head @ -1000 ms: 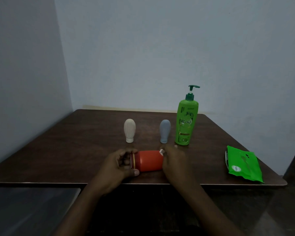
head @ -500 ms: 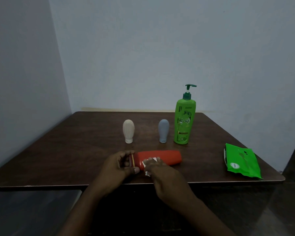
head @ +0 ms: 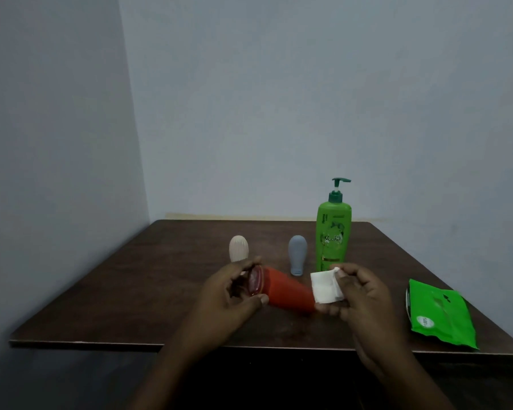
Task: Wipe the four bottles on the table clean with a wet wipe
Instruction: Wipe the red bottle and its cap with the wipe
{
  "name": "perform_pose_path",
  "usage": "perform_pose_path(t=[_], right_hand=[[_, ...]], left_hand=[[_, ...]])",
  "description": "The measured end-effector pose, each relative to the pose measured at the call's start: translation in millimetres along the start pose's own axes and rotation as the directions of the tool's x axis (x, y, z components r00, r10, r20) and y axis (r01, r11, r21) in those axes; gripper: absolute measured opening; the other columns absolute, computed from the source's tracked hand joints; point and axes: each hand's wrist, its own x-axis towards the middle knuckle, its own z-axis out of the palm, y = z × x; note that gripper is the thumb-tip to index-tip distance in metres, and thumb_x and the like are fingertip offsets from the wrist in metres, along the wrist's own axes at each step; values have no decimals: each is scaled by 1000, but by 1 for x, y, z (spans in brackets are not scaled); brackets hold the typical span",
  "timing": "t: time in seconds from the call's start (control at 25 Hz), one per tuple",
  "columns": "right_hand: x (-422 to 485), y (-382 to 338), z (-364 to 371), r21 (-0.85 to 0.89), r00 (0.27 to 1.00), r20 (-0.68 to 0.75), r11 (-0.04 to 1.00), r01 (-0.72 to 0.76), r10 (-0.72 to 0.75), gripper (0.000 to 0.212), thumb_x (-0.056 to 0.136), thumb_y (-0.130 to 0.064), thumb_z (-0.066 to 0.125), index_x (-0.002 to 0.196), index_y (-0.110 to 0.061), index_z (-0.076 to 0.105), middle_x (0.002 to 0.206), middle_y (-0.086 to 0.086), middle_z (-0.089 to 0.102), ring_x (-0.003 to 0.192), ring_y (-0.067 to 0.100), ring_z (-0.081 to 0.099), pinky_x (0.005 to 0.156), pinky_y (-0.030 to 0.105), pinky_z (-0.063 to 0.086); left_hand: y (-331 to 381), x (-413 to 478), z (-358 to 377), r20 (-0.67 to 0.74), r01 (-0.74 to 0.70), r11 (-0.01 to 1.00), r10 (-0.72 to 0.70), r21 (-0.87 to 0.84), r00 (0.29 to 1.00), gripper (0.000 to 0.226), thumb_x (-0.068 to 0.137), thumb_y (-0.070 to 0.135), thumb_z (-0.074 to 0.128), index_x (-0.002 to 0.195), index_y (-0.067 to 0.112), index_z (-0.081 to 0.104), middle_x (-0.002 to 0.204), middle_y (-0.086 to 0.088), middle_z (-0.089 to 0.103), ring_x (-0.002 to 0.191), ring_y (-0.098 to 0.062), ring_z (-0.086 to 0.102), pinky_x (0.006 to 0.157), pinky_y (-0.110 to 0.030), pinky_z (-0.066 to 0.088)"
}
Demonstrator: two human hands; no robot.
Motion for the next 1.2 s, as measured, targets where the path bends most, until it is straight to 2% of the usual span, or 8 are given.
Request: perform_pose_path(t=[0.2, 0.36, 0.44, 0.56, 0.76, 0.88, 1.04, 1.2], right_hand=[[0, -29, 2, 240, 999, 12, 970, -41, 40, 15, 95, -9, 58, 105, 0, 62, 103, 20, 69, 86, 28, 72, 71, 36, 61], [-19, -62, -5, -68, 948, 193, 960, 271, -254, 14, 93, -5, 61, 101, -4, 71, 98, 9, 76, 92, 18, 72, 77, 21, 57], [-29, -74, -11, -273, 861, 316, 830, 486, -399, 17, 92, -7, 63, 103, -13, 75, 99, -6, 76, 96, 8, 70, 81, 16, 52], [-37, -83, -15, -384, 771, 445, 680, 625, -457, 22, 92, -10, 64, 107, -23, 74, 104, -17, 73, 100, 1, 67, 85, 17, 51], [-40, -80, -11, -447, 741, 514, 602, 662, -433, 25, 93, -14, 64, 112, -28, 73, 109, -22, 71, 105, -4, 64, 89, 24, 53], [-45, -83, -11, -429, 698, 590, 574, 697, -406, 30, 93, -12, 64, 118, -27, 71, 118, -21, 68, 114, -6, 60, 95, 25, 51], [-50, -102, -19, -391, 615, 733, 559, 731, -292, 26, 92, -16, 67, 115, -27, 73, 116, -21, 69, 118, -5, 57, 103, 19, 43], [-40, -90, -18, -466, 672, 629, 502, 729, -391, 29, 93, -22, 65, 117, -35, 70, 118, -23, 67, 117, -9, 56, 102, 28, 48]], left_hand=[[50, 1, 14, 111, -247, 939, 226, 239, 968, 74, 88, 37, 79, 149, 50, 38, 131, 30, 56, 112, 0, 59, 83, -14, 51], [65, -7, 30, 64, -240, 952, 231, 192, 971, 108, 79, 42, 87, 154, 59, 11, 125, 25, 61, 117, -4, 60, 96, -27, 52], [70, -12, 35, 60, -192, 977, 188, 87, 980, 113, 78, 34, 89, 150, 65, 7, 122, 25, 63, 122, -2, 61, 107, -34, 50], [76, -17, 42, 51, -162, 976, 171, -147, 984, 113, 81, 15, 88, 148, 68, 13, 116, 19, 64, 119, -12, 67, 109, -38, 52], [77, -20, 54, 0, -141, 947, 147, -290, 989, 117, 77, 5, 88, 146, 71, 20, 115, 6, 71, 109, -22, 73, 98, -38, 59], [77, -20, 59, 14, -166, 930, 181, -328, 983, 120, 79, 6, 88, 153, 62, 13, 119, -8, 75, 112, -28, 73, 102, -50, 56], [77, -19, 56, -15, -169, 920, 175, -354, 985, 115, 82, 12, 86, 149, 69, 11, 121, -7, 76, 114, -26, 73, 103, -55, 54], [79, -20, 56, 19, -158, 933, 173, -324, 985, 127, 76, 9, 90, 150, 67, 4, 120, -6, 77, 113, -24, 73, 105, -51, 54]])
